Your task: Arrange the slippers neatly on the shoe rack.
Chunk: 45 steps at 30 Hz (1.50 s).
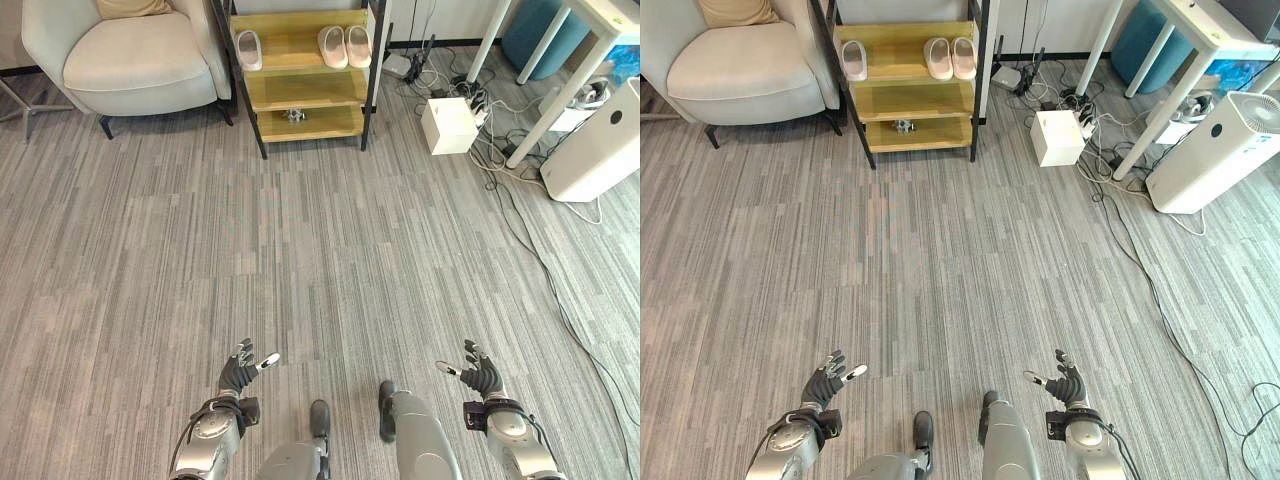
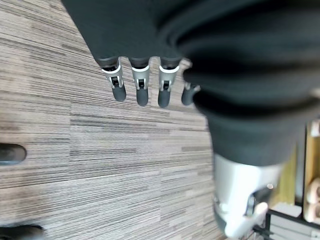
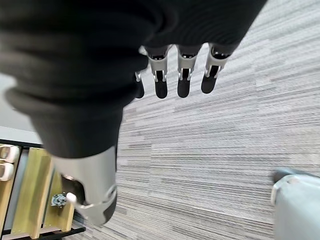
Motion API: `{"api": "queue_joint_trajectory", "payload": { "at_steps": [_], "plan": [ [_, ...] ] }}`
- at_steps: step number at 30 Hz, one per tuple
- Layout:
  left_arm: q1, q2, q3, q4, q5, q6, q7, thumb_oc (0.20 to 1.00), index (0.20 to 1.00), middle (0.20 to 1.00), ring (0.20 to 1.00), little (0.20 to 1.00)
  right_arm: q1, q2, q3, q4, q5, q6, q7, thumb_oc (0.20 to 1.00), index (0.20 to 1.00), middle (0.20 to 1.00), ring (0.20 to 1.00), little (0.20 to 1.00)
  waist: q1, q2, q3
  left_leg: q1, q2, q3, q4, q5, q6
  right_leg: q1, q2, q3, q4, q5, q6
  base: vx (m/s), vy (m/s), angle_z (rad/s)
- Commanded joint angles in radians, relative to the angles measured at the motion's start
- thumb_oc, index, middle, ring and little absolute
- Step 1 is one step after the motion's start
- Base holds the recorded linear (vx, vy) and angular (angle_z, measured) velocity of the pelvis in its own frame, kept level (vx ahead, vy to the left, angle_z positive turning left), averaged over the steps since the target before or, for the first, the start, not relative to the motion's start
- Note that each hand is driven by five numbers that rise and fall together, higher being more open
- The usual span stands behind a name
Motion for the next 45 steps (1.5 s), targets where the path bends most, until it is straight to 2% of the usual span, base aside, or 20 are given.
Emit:
{"api": "queue_joint_trajectory", "payload": {
  "at_steps": [1, 2, 4, 5, 6, 8, 10, 12, 14, 15, 16, 18, 21, 28, 29, 32, 34, 38, 40, 45],
  "plan": [
    [-0.001, 0.005, 0.006, -0.079, 0.005, -0.060, -0.005, 1.000, 1.000, 1.000, 1.000, 1.000, -0.030, -0.017, 0.015, -0.019, -0.015, -0.018, -0.017, 1.000, 1.000, 1.000, 1.000, 1.000, -0.026, 0.000, -0.034, 0.170, 0.095, -0.059, -0.005, -0.173, -0.096, 0.116, 0.035, -0.059, -0.225, 0.138, 0.039, 0.50, -0.277, 0.22],
    [-0.008, -0.002, 0.005, -0.080, -0.023, -0.063, -0.012, 1.000, 1.000, 1.000, 1.000, 1.000, -0.017, -0.024, 0.017, -0.023, -0.026, -0.014, -0.012, 1.000, 1.000, 1.000, 1.000, 1.000, -0.039, -0.002, -0.044, 0.201, 0.113, -0.069, 0.003, -0.208, -0.109, 0.119, 0.043, -0.046, -0.248, 0.145, 0.036, 0.46, -0.292, 0.34],
    [0.001, -0.019, 0.003, -0.070, -0.054, -0.065, -0.015, 1.000, 1.000, 1.000, 1.000, 1.000, -0.009, -0.023, 0.026, -0.018, -0.024, -0.020, -0.003, 1.000, 1.000, 1.000, 1.000, 1.000, -0.046, -0.003, -0.057, 0.201, 0.134, -0.072, 0.073, -0.193, -0.127, 0.135, 0.063, -0.029, -0.219, 0.147, 0.006, 0.37, -0.282, 0.51],
    [0.003, -0.027, 0.004, -0.069, -0.076, -0.065, -0.018, 1.000, 1.000, 1.000, 1.000, 1.000, -0.009, -0.028, 0.030, -0.011, -0.027, -0.021, 0.001, 1.000, 1.000, 1.000, 1.000, 1.000, -0.046, 0.002, -0.061, 0.177, 0.150, -0.071, 0.159, -0.156, -0.142, 0.153, 0.081, -0.022, -0.212, 0.135, -0.011, 0.36, -0.377, 0.54],
    [0.003, -0.035, -0.005, -0.075, -0.099, -0.061, -0.027, 1.000, 1.000, 1.000, 1.000, 1.000, -0.007, -0.035, 0.036, -0.017, -0.008, -0.036, 0.003, 1.000, 1.000, 1.000, 1.000, 1.000, -0.034, -0.004, -0.051, 0.068, 0.149, -0.093, 0.389, -0.050, -0.150, 0.213, 0.109, -0.010, -0.214, 0.107, -0.055, 0.30, -0.364, 0.44],
    [-0.005, -0.036, -0.009, -0.074, -0.113, -0.056, -0.029, 1.000, 1.000, 1.000, 1.000, 1.000, -0.009, -0.046, 0.035, -0.019, 0.003, -0.044, 0.001, 1.000, 1.000, 1.000, 1.000, 1.000, -0.024, -0.026, -0.041, -0.016, 0.120, -0.118, 0.558, 0.013, -0.150, 0.254, 0.110, 0.001, -0.226, 0.085, -0.084, 0.26, -0.287, 0.28],
    [-0.010, -0.037, -0.003, -0.063, -0.118, -0.055, -0.020, 1.000, 1.000, 1.000, 1.000, 1.000, -0.009, -0.047, 0.032, -0.006, 0.014, -0.038, -0.005, 1.000, 1.000, 1.000, 1.000, 1.000, -0.014, -0.038, -0.035, -0.077, 0.120, -0.104, 0.628, 0.027, -0.147, 0.292, 0.114, 0.015, -0.236, 0.059, -0.102, 0.27, -0.159, -0.55],
    [-0.006, -0.042, -0.001, -0.063, -0.129, -0.052, -0.015, 1.000, 1.000, 1.000, 1.000, 1.000, -0.009, -0.045, 0.030, 0.006, 0.025, -0.037, -0.009, 1.000, 1.000, 1.000, 1.000, 1.000, 0.006, -0.045, -0.030, -0.149, 0.104, -0.079, 0.603, -0.023, -0.130, 0.336, 0.117, 0.030, -0.245, 0.031, -0.106, 0.38, -0.069, -0.44],
    [0.011, -0.052, -0.007, -0.058, -0.120, -0.046, -0.017, 1.000, 1.000, 1.000, 1.000, 1.000, -0.006, -0.043, 0.024, 0.026, 0.034, -0.042, -0.013, 1.000, 1.000, 1.000, 1.000, 1.000, 0.030, -0.038, -0.037, -0.203, 0.095, -0.045, 0.393, -0.058, -0.113, 0.393, 0.124, 0.041, -0.264, -0.009, -0.094, 0.45, 0.047, -0.02],
    [0.015, -0.054, -0.013, -0.060, -0.117, -0.044, -0.015, 1.000, 1.000, 1.000, 1.000, 1.000, -0.007, -0.041, 0.023, 0.034, 0.037, -0.043, -0.016, 1.000, 1.000, 1.000, 1.000, 1.000, 0.039, -0.031, -0.039, -0.214, 0.101, -0.039, 0.297, -0.028, -0.116, 0.416, 0.134, 0.039, -0.271, -0.023, -0.091, 0.37, 0.097, -0.08],
    [0.017, -0.054, -0.015, -0.059, -0.111, -0.042, -0.012, 1.000, 1.000, 1.000, 1.000, 1.000, -0.010, -0.042, 0.022, 0.039, 0.038, -0.044, -0.024, 1.000, 1.000, 1.000, 1.000, 1.000, 0.049, -0.016, -0.039, -0.235, 0.118, -0.039, 0.189, 0.051, -0.125, 0.444, 0.151, 0.040, -0.278, -0.041, -0.089, 0.37, 0.099, -0.22],
    [0.008, -0.053, -0.017, -0.058, -0.103, -0.043, -0.005, 1.000, 1.000, 1.000, 1.000, 1.000, -0.015, -0.039, 0.021, 0.054, 0.039, -0.043, -0.038, 1.000, 1.000, 1.000, 1.000, 1.000, 0.067, -0.013, -0.037, -0.279, 0.131, -0.009, 0.041, 0.103, -0.137, 0.498, 0.158, 0.034, -0.287, -0.073, -0.085, 0.42, 0.144, -0.38],
    [0.021, -0.048, -0.007, -0.054, -0.095, -0.047, -0.003, 1.000, 1.000, 1.000, 1.000, 1.000, 0.005, -0.022, 0.019, 0.057, 0.025, -0.033, -0.027, 1.000, 1.000, 1.000, 1.000, 1.000, 0.070, -0.011, -0.077, -0.256, 0.144, 0.023, -0.004, 0.157, -0.137, 0.533, 0.153, 0.037, -0.271, -0.090, -0.065, 0.41, 0.216, -0.44],
    [0.051, -0.022, -0.004, -0.065, -0.076, -0.037, -0.021, 1.000, 1.000, 1.000, 1.000, 1.000, 0.015, 0.012, 0.029, 0.056, 0.004, -0.018, 0.008, 1.000, 1.000, 1.000, 1.000, 1.000, 0.075, -0.062, -0.134, -0.180, 0.088, 0.067, 0.024, 0.083, -0.082, 0.502, 0.072, 0.070, -0.133, -0.037, 0.010, 0.29, 0.236, -0.06],
    [0.047, -0.013, 0.000, -0.056, -0.071, -0.033, -0.018, 1.000, 1.000, 1.000, 1.000, 1.000, 0.006, 0.020, 0.037, 0.070, 0.000, -0.012, 0.012, 1.000, 1.000, 1.000, 1.000, 1.000, 0.073, -0.067, -0.125, -0.153, 0.071, 0.069, 0.029, 0.053, -0.059, 0.437, 0.056, 0.075, 0.001, 0.037, 0.043, 0.19, 0.252, 0.29],
    [0.044, -0.002, 0.009, -0.052, -0.068, -0.033, -0.013, 1.000, 1.000, 1.000, 1.000, 1.000, 0.011, 0.032, 0.042, 0.063, -0.003, -0.009, 0.019, 1.000, 1.000, 1.000, 1.000, 1.000, 0.065, -0.055, -0.109, -0.102, 0.065, 0.067, 0.018, 0.022, -0.038, 0.355, 0.043, 0.064, 0.164, 0.137, 0.064, 0.16, 0.166, 0.34],
    [0.045, 0.000, 0.011, -0.060, -0.071, -0.035, -0.016, 1.000, 1.000, 1.000, 1.000, 1.000, 0.023, 0.039, 0.039, 0.063, -0.001, -0.010, 0.017, 1.000, 1.000, 1.000, 1.000, 1.000, 0.059, -0.041, -0.105, -0.068, 0.070, 0.057, 0.009, 0.006, -0.035, 0.309, 0.037, 0.038, 0.196, 0.137, 0.050, 0.20, 0.087, 0.38],
    [0.038, -0.001, 0.003, -0.074, -0.079, -0.037, -0.021, 1.000, 1.000, 1.000, 1.000, 1.000, 0.012, 0.037, 0.033, 0.064, 0.016, -0.016, 0.012, 1.000, 1.000, 1.000, 1.000, 1.000, 0.035, -0.026, -0.080, -0.013, 0.070, 0.033, 0.000, -0.022, -0.047, 0.268, 0.052, -0.030, 0.010, 0.039, 0.007, 0.23, -0.003, 0.21],
    [0.024, -0.005, 0.003, -0.066, -0.081, -0.039, -0.019, 1.000, 1.000, 1.000, 1.000, 1.000, 0.004, 0.035, 0.033, 0.066, 0.025, -0.015, 0.006, 1.000, 1.000, 1.000, 1.000, 1.000, 0.019, -0.032, -0.069, 0.023, 0.066, 0.017, -0.001, -0.040, -0.059, 0.249, 0.071, -0.019, -0.161, 0.065, 0.010, 0.26, -0.116, 0.12],
    [0.024, -0.009, -0.004, -0.060, -0.063, -0.044, -0.029, 1.000, 1.000, 1.000, 1.000, 1.000, 0.025, 0.029, 0.030, 0.051, 0.022, -0.020, 0.011, 1.000, 1.000, 1.000, 1.000, 1.000, 0.007, -0.043, -0.082, 0.068, 0.076, -0.006, 0.014, -0.081, -0.078, 0.270, 0.091, 0.001, -0.232, 0.091, -0.003, 0.17, -0.149, 0.30]
  ]
}}
